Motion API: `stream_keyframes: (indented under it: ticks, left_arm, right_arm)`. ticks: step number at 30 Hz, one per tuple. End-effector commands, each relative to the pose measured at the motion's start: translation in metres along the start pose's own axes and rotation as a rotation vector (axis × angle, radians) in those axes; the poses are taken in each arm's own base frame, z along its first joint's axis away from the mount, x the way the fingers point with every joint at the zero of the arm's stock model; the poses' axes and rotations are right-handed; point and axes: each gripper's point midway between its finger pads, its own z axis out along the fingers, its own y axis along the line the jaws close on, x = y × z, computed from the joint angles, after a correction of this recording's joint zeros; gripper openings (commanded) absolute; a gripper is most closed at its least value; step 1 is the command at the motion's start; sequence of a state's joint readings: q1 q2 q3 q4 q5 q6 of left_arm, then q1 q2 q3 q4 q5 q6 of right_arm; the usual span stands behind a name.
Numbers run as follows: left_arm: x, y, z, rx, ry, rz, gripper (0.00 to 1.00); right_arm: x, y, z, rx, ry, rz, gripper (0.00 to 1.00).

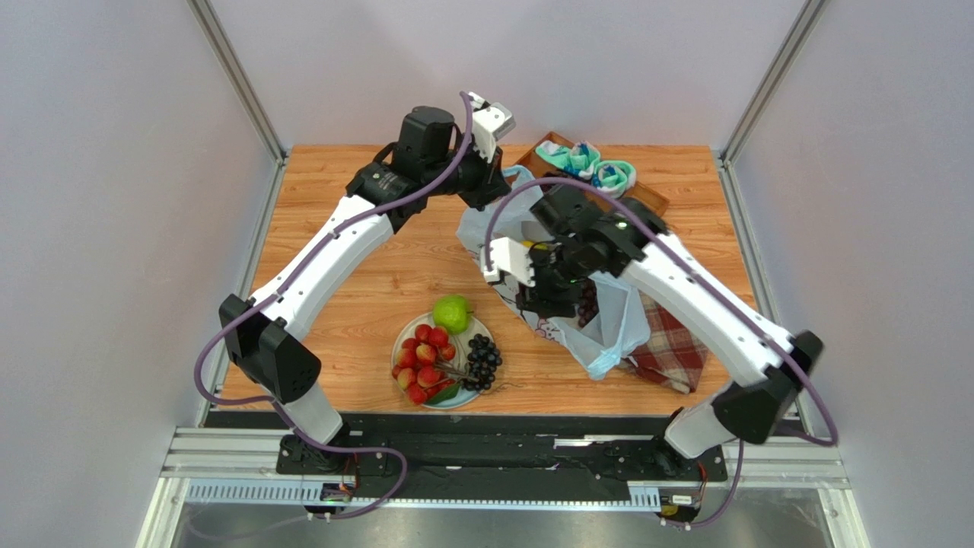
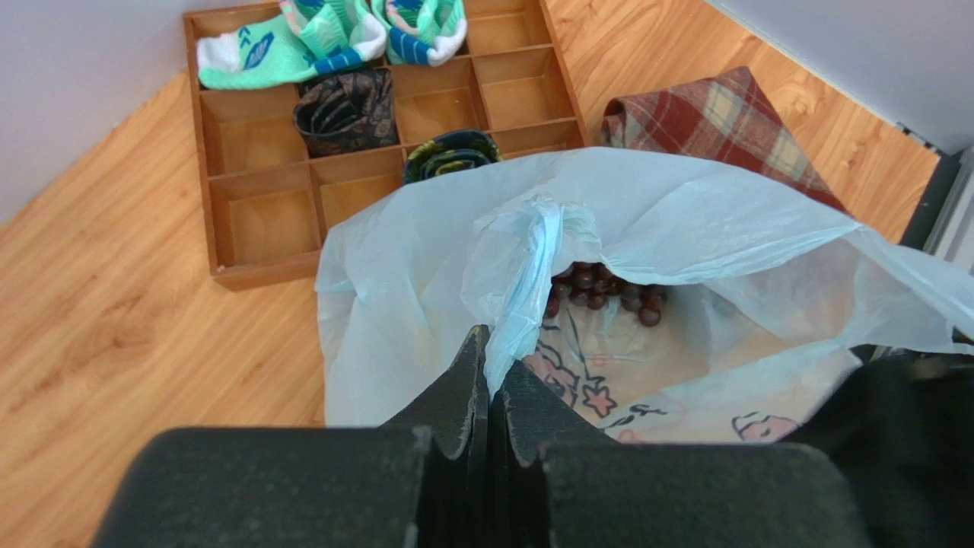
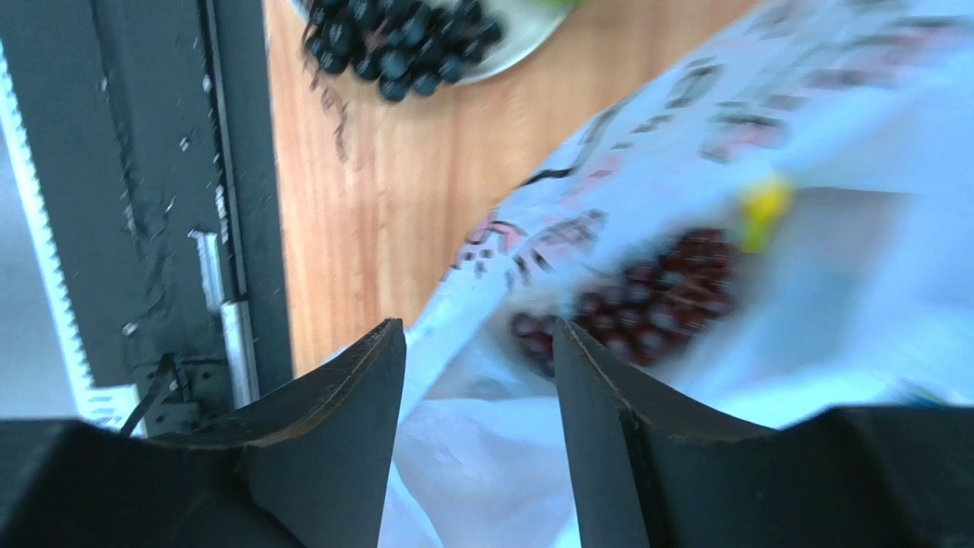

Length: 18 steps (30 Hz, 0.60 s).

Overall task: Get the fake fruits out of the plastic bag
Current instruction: Take out the fake fruit from the plastic bag.

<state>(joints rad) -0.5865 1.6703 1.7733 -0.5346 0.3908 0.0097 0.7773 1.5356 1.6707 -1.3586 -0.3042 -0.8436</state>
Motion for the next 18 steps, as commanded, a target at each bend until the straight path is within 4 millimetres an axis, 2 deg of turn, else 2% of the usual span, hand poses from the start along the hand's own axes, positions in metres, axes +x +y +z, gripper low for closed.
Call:
stream_keyframes:
  ticks: [1,3,5,7,9,11,13,16,18]
  left_arm:
    - [-0.011,-0.015,-0.018,0.036,-0.051,-0.07,0.0]
    - [-0.004,-0.016,-0.018,0.038,-0.044,-0.091,0.0]
    - [0.0,-0.02,-0.02,0.056,-0.032,-0.075,0.0]
    - [0.003,-0.018,-0.024,0.046,-0.015,-0.033,0.0]
    - [0.016,-0.019,-0.025,0.051,0.029,-0.028,0.0]
    - [0.03,-0.014,-0.022,0.037,0.062,-0.014,0.0]
    - [0.034,-0.016,-0.022,0.03,0.068,0.0,0.0]
    - [0.038,-0.025,-0.025,0.054,0.082,0.046,0.0]
    - [0.044,-0.025,-0.021,0.057,0.097,0.041,0.0]
  right_arm:
    - [-0.012,-0.004,-0.063,0.188,-0.093,-0.032,0.55]
    - [0.007,-0.012,-0.061,0.211,-0.069,-0.019,0.53]
    - [0.029,-0.017,-0.044,0.182,-0.012,-0.028,0.49]
    - [0.049,-0.029,-0.034,0.16,0.024,0.003,0.44]
    - [0.072,-0.043,-0.023,0.121,0.054,0.01,0.41]
    - [0.08,-0.054,-0.009,0.096,0.047,-0.014,0.4]
    - [0.088,-0.068,0.004,0.08,0.061,-0.006,0.4]
    - [0.083,-0.082,0.015,0.059,0.052,-0.033,0.4]
    - [0.08,-0.09,0.019,0.064,0.048,-0.061,0.4]
